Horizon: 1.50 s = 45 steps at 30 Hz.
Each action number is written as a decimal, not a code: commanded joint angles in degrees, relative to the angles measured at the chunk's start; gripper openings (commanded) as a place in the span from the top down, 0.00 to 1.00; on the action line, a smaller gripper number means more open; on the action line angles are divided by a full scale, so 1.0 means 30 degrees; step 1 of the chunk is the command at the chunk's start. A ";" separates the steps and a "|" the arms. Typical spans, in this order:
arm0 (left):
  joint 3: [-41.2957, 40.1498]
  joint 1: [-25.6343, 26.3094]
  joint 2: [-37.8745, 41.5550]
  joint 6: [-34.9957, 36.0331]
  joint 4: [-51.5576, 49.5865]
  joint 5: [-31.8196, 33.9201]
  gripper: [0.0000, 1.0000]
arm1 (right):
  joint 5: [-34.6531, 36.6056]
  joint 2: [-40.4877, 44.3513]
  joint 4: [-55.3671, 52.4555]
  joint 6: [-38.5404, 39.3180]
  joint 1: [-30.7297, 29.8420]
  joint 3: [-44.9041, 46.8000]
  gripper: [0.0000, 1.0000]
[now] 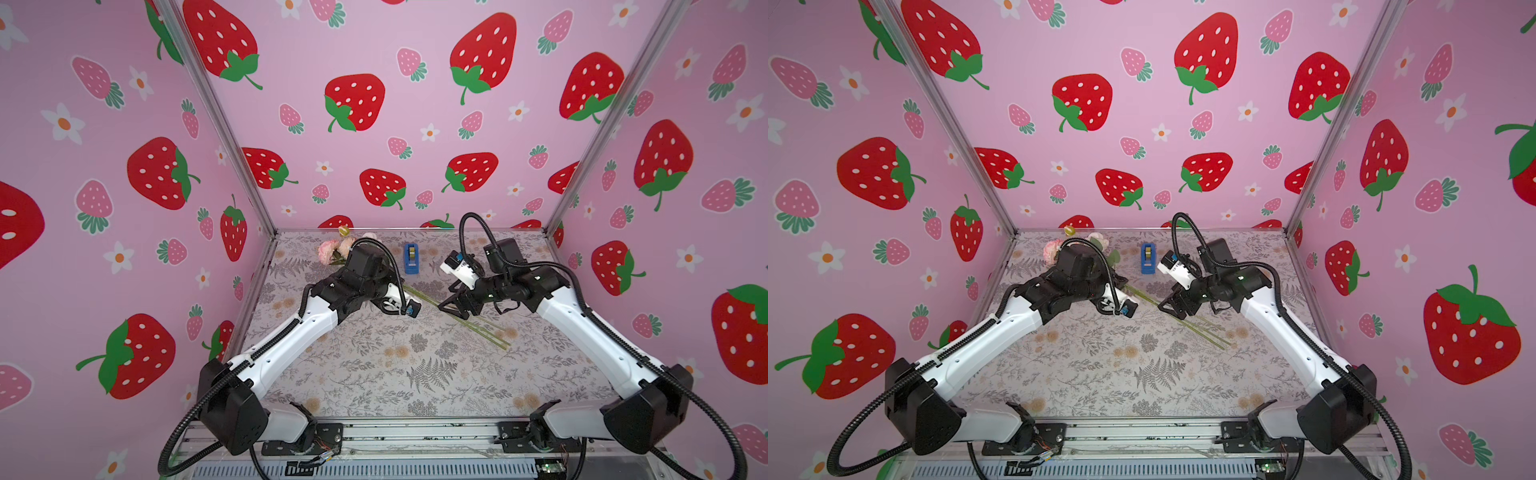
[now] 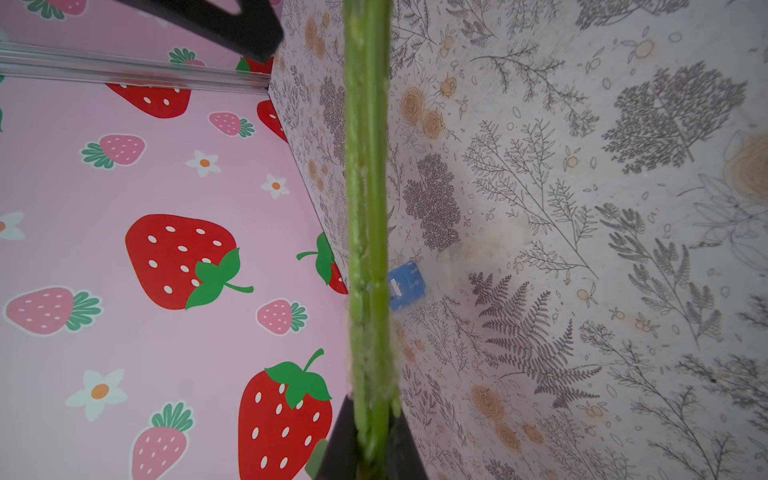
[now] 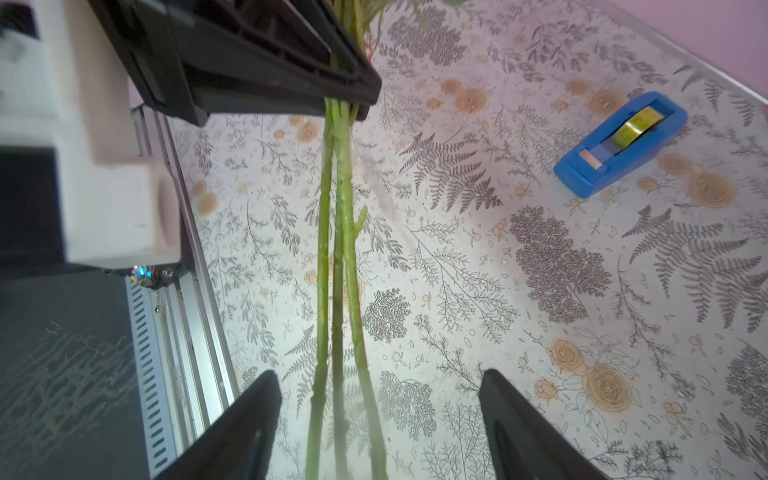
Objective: Wrap bouquets with tape
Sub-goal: Wrap the tape around the bouquet.
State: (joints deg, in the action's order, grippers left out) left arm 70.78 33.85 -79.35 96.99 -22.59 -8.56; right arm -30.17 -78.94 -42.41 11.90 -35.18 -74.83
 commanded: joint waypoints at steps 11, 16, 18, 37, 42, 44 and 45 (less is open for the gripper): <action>0.1950 -0.0049 -0.0113 0.0961 -0.0456 -0.0011 1.00 | 0.1145 -0.2204 0.0554 0.0501 -0.1336 -0.0445 0.72; 0.1904 -0.0033 0.0064 -0.2519 0.0847 0.0113 0.62 | 0.5074 -0.1941 0.1783 0.0275 -0.1369 -0.1193 1.00; 0.1604 -0.0033 0.0220 -0.4140 0.1932 0.0874 0.51 | 0.5776 -0.1379 0.2624 0.0057 -0.1369 -0.1048 1.00; -0.6223 -0.2218 0.4476 -2.1821 1.0062 -0.4635 0.03 | 0.4268 0.1160 0.5726 0.0445 -0.1340 -0.1149 1.00; -0.7160 -0.4457 0.3378 -2.3906 1.3125 -0.7873 0.12 | 0.3382 0.2133 0.5474 0.1427 -0.1340 -0.0979 1.00; -0.7093 -0.5178 0.2704 -2.4794 1.4245 -0.9433 0.16 | 0.3010 0.2343 0.5403 0.1540 -0.1325 -0.0989 1.00; -0.6959 -0.5297 0.2405 -2.4680 1.4446 -1.0150 0.19 | 0.2898 0.2428 0.5407 0.1540 -0.1340 -0.0996 1.00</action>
State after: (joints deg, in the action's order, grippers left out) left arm 49.19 19.64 -71.07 28.10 12.25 -28.97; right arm -18.04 -72.73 -28.21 14.06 -39.22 -77.78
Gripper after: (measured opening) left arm 0.829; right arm 0.067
